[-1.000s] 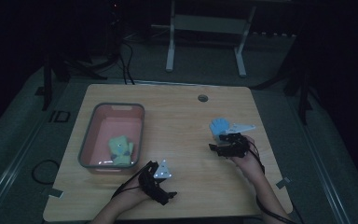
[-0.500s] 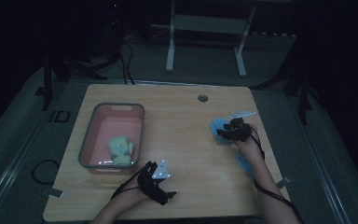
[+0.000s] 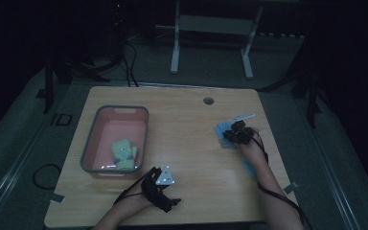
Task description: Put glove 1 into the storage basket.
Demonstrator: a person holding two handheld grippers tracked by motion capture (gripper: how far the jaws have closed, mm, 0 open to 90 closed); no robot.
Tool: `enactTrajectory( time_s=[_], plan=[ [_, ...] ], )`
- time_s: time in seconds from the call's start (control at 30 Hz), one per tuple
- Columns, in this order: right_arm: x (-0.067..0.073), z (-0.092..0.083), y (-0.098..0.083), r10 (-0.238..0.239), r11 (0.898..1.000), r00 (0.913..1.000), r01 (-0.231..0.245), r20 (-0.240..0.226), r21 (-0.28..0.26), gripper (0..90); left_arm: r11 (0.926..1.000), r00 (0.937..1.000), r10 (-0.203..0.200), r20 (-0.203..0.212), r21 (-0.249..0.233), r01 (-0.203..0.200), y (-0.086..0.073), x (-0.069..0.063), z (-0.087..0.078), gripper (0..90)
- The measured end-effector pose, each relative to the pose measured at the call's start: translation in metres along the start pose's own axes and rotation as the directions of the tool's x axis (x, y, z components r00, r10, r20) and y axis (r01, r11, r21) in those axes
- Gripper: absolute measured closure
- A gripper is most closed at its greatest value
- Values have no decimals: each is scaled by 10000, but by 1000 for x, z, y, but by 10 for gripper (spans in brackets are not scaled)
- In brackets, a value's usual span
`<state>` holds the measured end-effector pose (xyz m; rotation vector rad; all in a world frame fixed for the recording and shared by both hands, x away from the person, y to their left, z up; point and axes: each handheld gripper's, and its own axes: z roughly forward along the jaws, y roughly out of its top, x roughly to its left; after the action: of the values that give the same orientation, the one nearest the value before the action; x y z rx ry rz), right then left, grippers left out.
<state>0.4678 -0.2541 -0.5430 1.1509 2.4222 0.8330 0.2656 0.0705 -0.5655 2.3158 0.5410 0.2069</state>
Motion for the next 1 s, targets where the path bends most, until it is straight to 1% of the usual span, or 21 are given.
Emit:
enactTrajectory(
  time_s=[0.1,0.17,0.23,0.33,0.4,0.5,0.53,0.57,0.6,0.67,0.7,0.73,0.77,0.83,0.9,0.93,0.97,1.0],
  plan=[
    [2,-1,2,347,9994,9994,-347,-90,59,834,10000,10000,-29,-11,0,29,-1,0,-1,37],
    [3,-2,2,586,9983,9979,-585,-262,33,848,9999,9999,-117,13,-54,117,0,1,-1,36],
    [5,-6,4,798,9968,9963,-801,-323,-54,854,9999,10000,-95,11,-82,95,0,0,-1,36],
    [9,-15,7,906,9956,9952,-914,-360,-224,856,9998,9999,-156,31,-116,157,-1,1,-1,36],
    [12,-23,9,1017,9938,9934,-1038,-527,-400,860,9998,9999,-140,18,-133,141,-1,0,-2,37],
    [21,-36,12,1191,9899,9907,-1236,-655,-697,861,9998,9999,-144,-45,-161,144,-1,0,-2,36],
    [21,-36,12,1191,9899,9907,-1236,-655,-697,861,9998,9999,-144,-45,-161,144,-1,0,-2,37],
    [25,-41,13,1239,9883,9897,-1295,-715,-809,861,9997,9999,-154,-47,-175,153,-1,1,-3,37],
    [33,-48,14,1158,9878,9905,-1227,-747,-958,861,9996,9999,-161,-45,-211,160,-1,0,-3,36],
    [44,-57,15,1061,9866,9904,-1159,-886,-1147,862,9996,9998,-195,-41,-223,194,-1,0,-3,37],
    [44,-57,15,1061,9866,9904,-1159,-886,-1147,862,9996,9998,-195,-41,-223,194,-1,0,-3,37],
    [50,-60,16,992,9867,9908,-1099,-918,-1196,862,9996,9998,-169,-61,-205,168,-2,0,-4,37],
    [61,-67,16,836,9875,9919,-953,-952,-1258,863,9996,9998,-181,-70,-203,179,-2,0,-4,37],
    [71,-72,17,726,9876,9923,-855,-1002,-1317,863,9995,9998,-195,-60,-234,194,-2,0,-4,37],
    [80,-78,18,794,9853,9913,-940,-1049,-1423,863,9997,9998,-160,-90,-209,158,-2,0,-5,36],
    [85,-81,18,729,9849,9918,-882,-1053,-1490,863,9997,9999,-132,-84,-191,131,-2,0,-5,37],
    [90,-83,18,637,9847,9930,-788,-996,-1554,863,9998,9999,-124,-97,-169,123,-2,0,-5,37],
    [94,-85,17,691,9841,9929,-837,-965,-1569,863,9998,9999,-85,-140,-174,82,-2,0,-5,36]
  ],
)
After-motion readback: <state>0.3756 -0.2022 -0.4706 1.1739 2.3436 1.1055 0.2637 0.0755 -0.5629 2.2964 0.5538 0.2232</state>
